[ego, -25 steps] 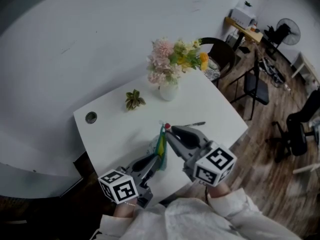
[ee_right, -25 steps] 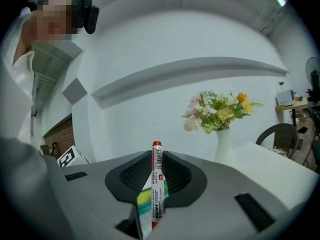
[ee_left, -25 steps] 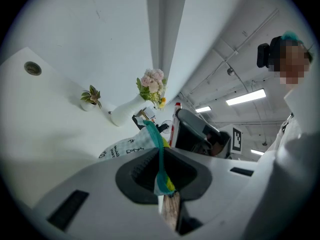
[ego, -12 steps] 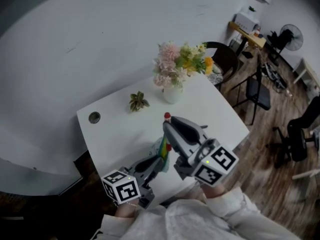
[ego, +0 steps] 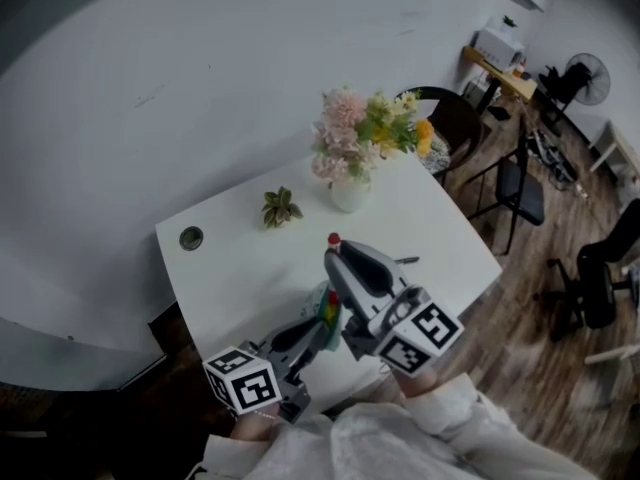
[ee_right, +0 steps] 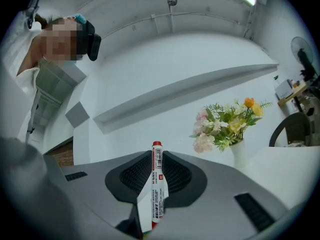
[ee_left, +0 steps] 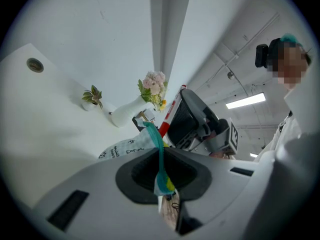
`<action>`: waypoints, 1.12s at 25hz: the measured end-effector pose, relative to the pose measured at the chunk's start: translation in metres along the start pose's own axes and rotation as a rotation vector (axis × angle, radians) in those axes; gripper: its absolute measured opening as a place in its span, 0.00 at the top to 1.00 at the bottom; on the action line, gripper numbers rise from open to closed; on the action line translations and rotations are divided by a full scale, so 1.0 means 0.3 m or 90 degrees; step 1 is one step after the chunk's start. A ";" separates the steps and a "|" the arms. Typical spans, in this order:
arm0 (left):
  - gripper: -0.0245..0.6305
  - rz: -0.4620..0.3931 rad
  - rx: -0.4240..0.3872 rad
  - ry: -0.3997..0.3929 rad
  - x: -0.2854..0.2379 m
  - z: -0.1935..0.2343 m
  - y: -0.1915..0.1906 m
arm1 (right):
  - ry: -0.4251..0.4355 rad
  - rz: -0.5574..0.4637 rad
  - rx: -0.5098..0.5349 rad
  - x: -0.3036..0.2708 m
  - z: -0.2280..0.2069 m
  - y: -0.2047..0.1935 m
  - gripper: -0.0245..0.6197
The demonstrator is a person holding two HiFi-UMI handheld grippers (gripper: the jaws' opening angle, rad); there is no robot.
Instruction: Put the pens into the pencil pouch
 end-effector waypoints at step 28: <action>0.91 -0.008 0.005 0.006 0.001 -0.007 0.012 | 0.032 0.062 0.020 0.150 -0.043 -0.077 0.86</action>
Point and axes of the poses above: the fingertips, and each gripper's own axes: x backward along the fingers, z to its left, y out of its top, the point moved 10 cm from there along x, backward along the fingers, and after that the axes turned 9 degrees about x, right-handed, at the moved point
